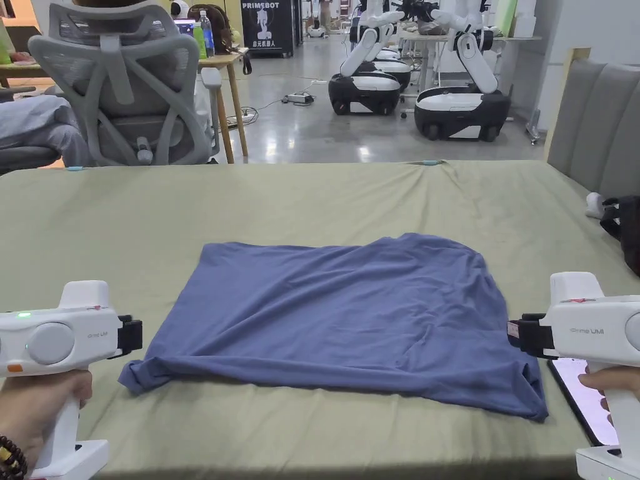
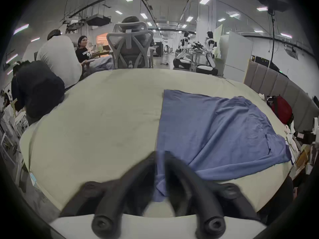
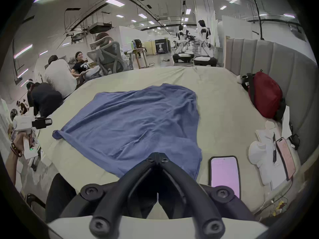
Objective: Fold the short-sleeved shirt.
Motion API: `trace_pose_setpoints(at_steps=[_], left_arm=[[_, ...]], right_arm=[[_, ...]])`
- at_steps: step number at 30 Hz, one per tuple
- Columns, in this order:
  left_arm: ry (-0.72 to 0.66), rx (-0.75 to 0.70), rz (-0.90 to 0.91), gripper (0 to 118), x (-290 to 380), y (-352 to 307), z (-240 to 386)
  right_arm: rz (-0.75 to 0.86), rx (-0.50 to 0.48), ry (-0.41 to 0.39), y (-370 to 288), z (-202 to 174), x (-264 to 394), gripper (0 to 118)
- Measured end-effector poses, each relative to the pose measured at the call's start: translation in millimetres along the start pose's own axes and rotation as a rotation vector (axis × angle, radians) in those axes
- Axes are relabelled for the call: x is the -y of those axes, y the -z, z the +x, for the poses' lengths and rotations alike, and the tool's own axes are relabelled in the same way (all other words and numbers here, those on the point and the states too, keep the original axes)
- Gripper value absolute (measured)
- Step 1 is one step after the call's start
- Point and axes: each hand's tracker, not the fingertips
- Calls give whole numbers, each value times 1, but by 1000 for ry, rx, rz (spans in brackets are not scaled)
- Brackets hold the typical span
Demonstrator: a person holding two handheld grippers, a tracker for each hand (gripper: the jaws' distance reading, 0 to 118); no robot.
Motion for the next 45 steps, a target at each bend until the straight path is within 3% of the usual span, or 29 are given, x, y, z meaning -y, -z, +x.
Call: trace_pose_setpoints(at_steps=[2, 3, 5, 7, 9, 10, 11, 12, 14, 19, 20, 22, 23, 24, 28, 30, 32, 34, 36, 41, 45], left_arm=[[24, -7, -60, 118, 5, 8, 0], [34, -29, -95, 117, 8, 14, 1], [40, -31, -73, 100, 13, 18, 3], [58, -32, -97, 95, 17, 29, 3], [51, -46, -147, 79, 23, 36, 3], [47, -44, -149, 62, 25, 39, 3], [39, -38, -150, 27, 28, 41, 3], [28, -24, -149, 7, 30, 40, 3], [-6, 83, -161, 6, 32, 40, 5], [39, 23, -151, 5, 29, 36, 13], [26, 24, -149, 5, 27, 32, 11], [16, 31, -135, 6, 24, 28, 11], [21, 31, -130, 5, 23, 26, 12], [32, 31, -124, 5, 21, 24, 12], [62, 25, -121, 5, 21, 22, 15], [65, 21, -120, 5, 22, 22, 16], [58, 21, -127, 5, 22, 24, 14], [58, 21, -131, 5, 23, 24, 14], [60, 21, -134, 5, 23, 24, 14], [71, 27, -128, 5, 16, 20, 12], [75, 42, -96, 5, -5, 17, 12]], right_arm=[[-22, 3, -20, 5, -2, 1, 0], [-25, 9, -22, 7, -3, 1, 0], [-31, 12, -22, 9, -4, 1, 0], [-45, 7, -10, 19, 2, 1, 0], [-52, 10, -12, 23, 3, 0, 0], [-39, 23, -18, 15, -2, 2, 0], [-44, 26, -23, 13, -4, 3, 0], [-51, 31, -29, 13, -4, 4, 0], [-61, 45, -37, 15, -2, 5, 0], [-73, 57, -32, 15, 6, 8, 2], [-81, 66, -37, 15, 7, 10, 24], [-103, 98, -74, 19, 10, 15, 92], [-115, 102, -85, 22, 11, 19, 117], [-123, 100, -94, 23, 14, 23, 118], [-192, 91, -81, 31, 24, 35, 102], [-238, 90, -105, 35, 25, 42, 71], [-267, 88, -128, 41, 25, 47, 30], [-272, 48, -125, 48, 28, 51, 23], [-270, 24, -103, 49, 31, 50, 3], [-217, 22, -118, 37, 29, 36, 3], [-84, -12, -61, 15, 33, 5, 3]])
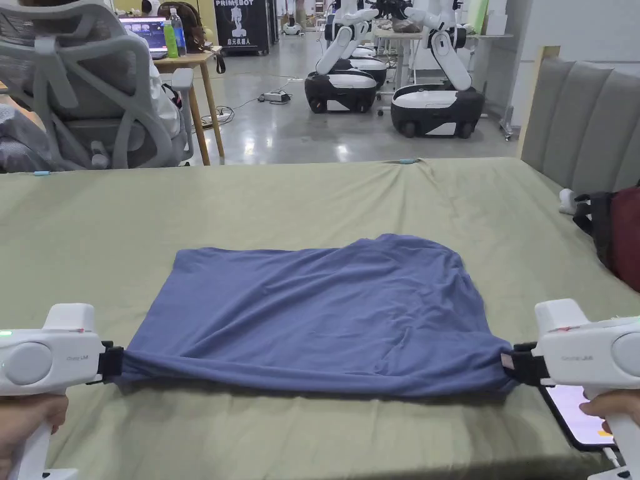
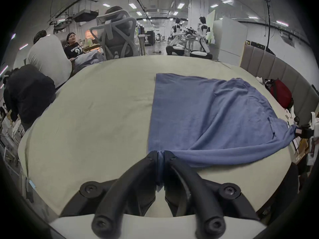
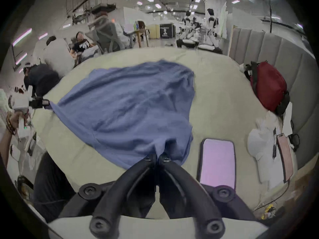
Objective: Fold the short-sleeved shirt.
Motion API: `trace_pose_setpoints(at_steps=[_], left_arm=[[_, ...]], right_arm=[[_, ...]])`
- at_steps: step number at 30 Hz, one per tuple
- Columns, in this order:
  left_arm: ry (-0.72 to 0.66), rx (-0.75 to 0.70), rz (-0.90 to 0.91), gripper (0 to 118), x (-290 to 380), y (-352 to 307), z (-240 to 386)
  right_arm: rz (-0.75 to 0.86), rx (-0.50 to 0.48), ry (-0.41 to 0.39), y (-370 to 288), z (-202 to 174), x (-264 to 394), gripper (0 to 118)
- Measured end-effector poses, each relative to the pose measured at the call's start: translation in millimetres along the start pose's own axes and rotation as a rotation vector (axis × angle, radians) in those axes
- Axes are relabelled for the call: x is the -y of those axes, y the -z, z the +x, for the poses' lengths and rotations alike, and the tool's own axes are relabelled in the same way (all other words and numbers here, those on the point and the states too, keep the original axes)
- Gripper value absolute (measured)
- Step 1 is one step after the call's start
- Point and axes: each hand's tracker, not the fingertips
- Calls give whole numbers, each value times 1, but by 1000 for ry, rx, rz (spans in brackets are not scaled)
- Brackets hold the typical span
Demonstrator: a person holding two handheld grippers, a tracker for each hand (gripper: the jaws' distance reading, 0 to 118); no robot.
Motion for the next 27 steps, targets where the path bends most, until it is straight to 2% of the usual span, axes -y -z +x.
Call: trace_pose_setpoints(at_steps=[3, 7, 13, 16, 20, 23, 24, 25, 26, 27], left_arm=[[-37, 24, 43, 6, -32, 0, -3], [-3, 5, 90, 6, -76, 15, 2], [40, -30, 66, 5, -128, 93, 10], [52, -36, 22, 5, -140, 140, 18], [66, -60, -106, 6, -137, 189, 29], [84, -67, -105, 7, -128, 198, 33], [83, -66, -108, 11, -124, 198, 32], [70, -60, -112, 26, -122, 198, 31], [45, -49, -109, 68, -120, 195, 29], [29, -37, -108, 102, -119, 191, 27]], right_arm=[[61, 20, -18, -3, 7, -31, 3], [112, 50, -32, 16, 16, -78, 3], [136, 123, -28, 95, 21, -146, 3], [81, 189, -55, 146, 21, -159, 3], [-27, 218, -20, 202, 24, -157, 3], [-56, 219, -13, 222, 25, -151, 3], [-64, 213, -13, 225, 24, -149, 5], [-60, 209, -14, 230, 31, -149, 18], [-41, 208, -10, 228, 29, -148, 59], [-24, 208, -7, 224, 27, -148, 95]])
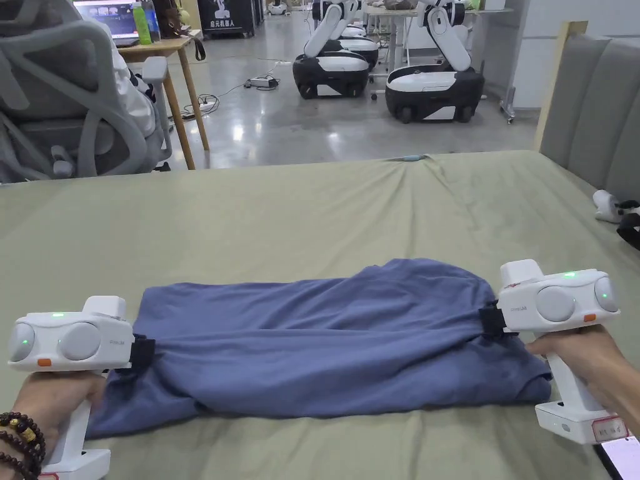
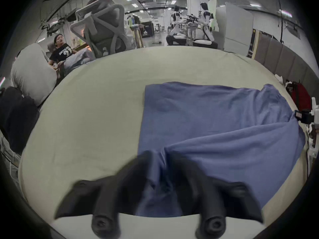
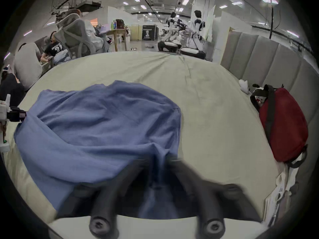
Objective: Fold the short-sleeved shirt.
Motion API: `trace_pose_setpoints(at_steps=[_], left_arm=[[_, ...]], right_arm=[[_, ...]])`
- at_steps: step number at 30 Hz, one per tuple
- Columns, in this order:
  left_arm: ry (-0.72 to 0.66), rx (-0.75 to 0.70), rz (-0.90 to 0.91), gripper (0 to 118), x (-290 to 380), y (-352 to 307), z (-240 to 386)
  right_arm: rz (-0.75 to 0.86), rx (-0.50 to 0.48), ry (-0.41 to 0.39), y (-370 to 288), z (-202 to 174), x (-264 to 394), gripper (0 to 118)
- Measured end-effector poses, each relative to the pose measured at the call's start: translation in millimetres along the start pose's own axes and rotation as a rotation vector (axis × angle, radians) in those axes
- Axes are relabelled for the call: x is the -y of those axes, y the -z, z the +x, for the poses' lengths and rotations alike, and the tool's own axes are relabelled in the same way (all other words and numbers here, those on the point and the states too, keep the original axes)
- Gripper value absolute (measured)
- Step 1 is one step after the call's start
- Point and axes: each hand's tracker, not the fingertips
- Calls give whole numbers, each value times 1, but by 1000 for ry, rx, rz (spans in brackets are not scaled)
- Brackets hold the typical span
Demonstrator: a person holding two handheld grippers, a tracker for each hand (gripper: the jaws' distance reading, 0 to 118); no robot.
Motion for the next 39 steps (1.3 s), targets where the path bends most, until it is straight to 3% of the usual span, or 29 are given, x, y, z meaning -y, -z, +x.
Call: trace_pose_setpoints(at_steps=[1, 3, 5, 7, 8, 9, 10, 11, 12, 14, 18, 19, 20, 21, 22, 24, 28, 30, 31, 33, 34, 35, 39], left_arm=[[-4, 11, -3, 118, 2, -4, -1], [8, 25, 75, 118, 9, -24, -1], [21, -30, 135, 107, 13, -38, -4], [6, -30, 120, 107, 22, -56, -5], [-24, -35, 135, 97, 27, -67, -4], [-49, -25, 161, 79, 35, -79, -4], [-67, -15, 177, 52, 41, -87, -4], [-64, -5, 173, 16, 49, -96, -5], [-63, -5, 173, 6, 55, -101, -7], [-46, -21, 179, 0, 66, -114, -8], [-58, -21, 181, 0, 72, -122, -17], [-69, -18, 183, 12, 71, -120, -20], [-77, -20, 181, 57, 70, -117, -21], [-90, -19, 163, 93, 67, -111, -23], [-94, -9, 127, 118, 66, -104, -24], [-82, -10, 127, 104, 67, -91, -19], [-66, -51, 30, 100, 70, -60, -14], [-75, -43, -16, 57, 74, -48, -11], [-77, -38, -30, 49, 76, -46, -10], [-148, -74, 34, 47, 80, -50, -6], [-156, -56, 42, 36, 78, -53, -6], [-155, -20, 49, 8, 77, -54, -6], [-128, -23, 35, 8, 74, -59, -4]], right_arm=[[9, -13, 4, -5, -1, 0, 118], [72, -57, 3, -27, -3, 8, 118], [79, -12, -12, -42, -6, 15, 106], [77, -11, -19, -75, -11, 25, 106], [78, -7, -24, -86, -14, 33, 92], [83, -2, -23, -95, -15, 41, 71], [87, -1, -25, -96, -14, 44, 41], [96, -16, -28, -102, -12, 51, 9], [101, -21, -27, -107, -12, 57, 0], [107, -18, -27, -130, -13, 67, 0], [92, -63, -35, -134, -8, 73, 0], [91, -67, -35, -134, -7, 74, 0], [93, -73, -34, -136, -6, 77, 0], [95, -79, -33, -136, -4, 78, 0], [95, -79, -31, -142, -9, 81, 0], [89, -80, -24, -141, -6, 83, 0], [73, -85, 5, -133, -2, 82, 0], [60, -74, 5, -127, -3, 81, 0], [58, -71, 5, -126, -2, 81, 0], [50, -66, 1, -124, 1, 81, 0], [46, -64, -1, -127, -4, 79, 0], [42, -63, -3, -126, -4, 78, 0], [40, -59, 14, -111, -5, 67, 4]])
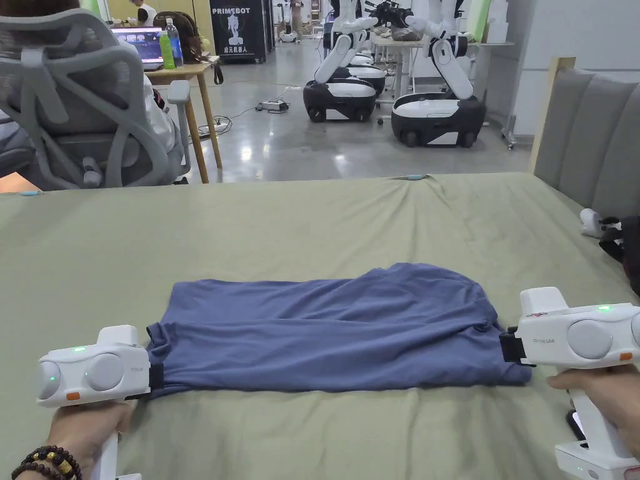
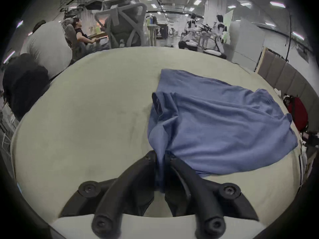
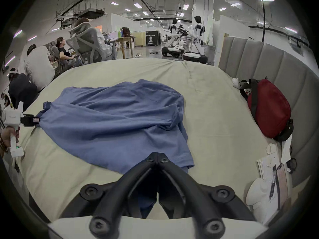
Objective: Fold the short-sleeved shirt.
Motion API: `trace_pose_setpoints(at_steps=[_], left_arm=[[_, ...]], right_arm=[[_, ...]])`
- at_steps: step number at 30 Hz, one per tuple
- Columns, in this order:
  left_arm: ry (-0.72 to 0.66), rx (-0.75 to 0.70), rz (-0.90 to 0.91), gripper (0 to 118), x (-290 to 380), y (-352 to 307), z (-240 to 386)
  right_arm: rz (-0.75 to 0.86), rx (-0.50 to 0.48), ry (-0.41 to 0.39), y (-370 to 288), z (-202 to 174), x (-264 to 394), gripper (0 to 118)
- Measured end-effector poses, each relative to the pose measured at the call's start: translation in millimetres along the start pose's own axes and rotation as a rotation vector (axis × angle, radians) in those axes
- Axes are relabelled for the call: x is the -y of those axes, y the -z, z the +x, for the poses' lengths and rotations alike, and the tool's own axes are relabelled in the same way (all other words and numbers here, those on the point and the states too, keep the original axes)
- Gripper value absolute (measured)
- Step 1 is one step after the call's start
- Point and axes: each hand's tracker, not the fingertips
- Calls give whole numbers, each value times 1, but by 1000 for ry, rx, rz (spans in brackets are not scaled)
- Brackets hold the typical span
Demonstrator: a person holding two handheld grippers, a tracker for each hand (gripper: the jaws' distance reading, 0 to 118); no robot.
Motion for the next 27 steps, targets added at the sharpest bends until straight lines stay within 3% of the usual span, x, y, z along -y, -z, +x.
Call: trace_pose_setpoints(at_steps=[1, 2, 3, 4, 9, 11, 12, 13, 14, 15, 17, 19, 27], left_arm=[[0, 0, 2, 8, 0, -1, -1], [-8, 4, 4, 8, 0, -2, -2], [-15, 9, 4, 8, -1, -3, -2], [-16, 11, 4, 8, -1, -3, -2], [-10, 13, 17, 8, 0, -4, -4], [-20, 17, 16, 8, 0, -5, -4], [-15, 19, 12, 8, 1, -5, -4], [-4, 16, 11, 8, 1, -6, -3], [5, 17, 12, 8, 1, -8, -3], [10, 21, 12, 8, 1, -10, -3], [18, 18, 16, 8, 1, -15, -4], [5, 32, 50, 8, 2, -28, -7], [12, 89, 50, 8, 48, -109, -30]], right_arm=[[3, 0, 7, 4, 0, 0, 23], [-5, -7, 15, 11, 1, -1, 73], [-29, -8, 22, 16, 0, -1, 108], [-58, -3, 34, 22, 0, 0, 118], [-177, 43, 36, 51, 0, 7, 83], [-231, 4, 73, 54, -3, 13, 69], [-184, 14, 93, 46, -6, 13, 61], [-182, 19, 98, 41, -8, 9, 31], [-166, -38, 109, 38, -9, 6, 10], [-153, -128, 141, 38, -10, 6, 10], [-199, -23, 69, 35, -17, 1, 10], [-164, -24, 1, 34, -14, 3, 10], [-144, -98, 16, -38, 8, 41, 10]])
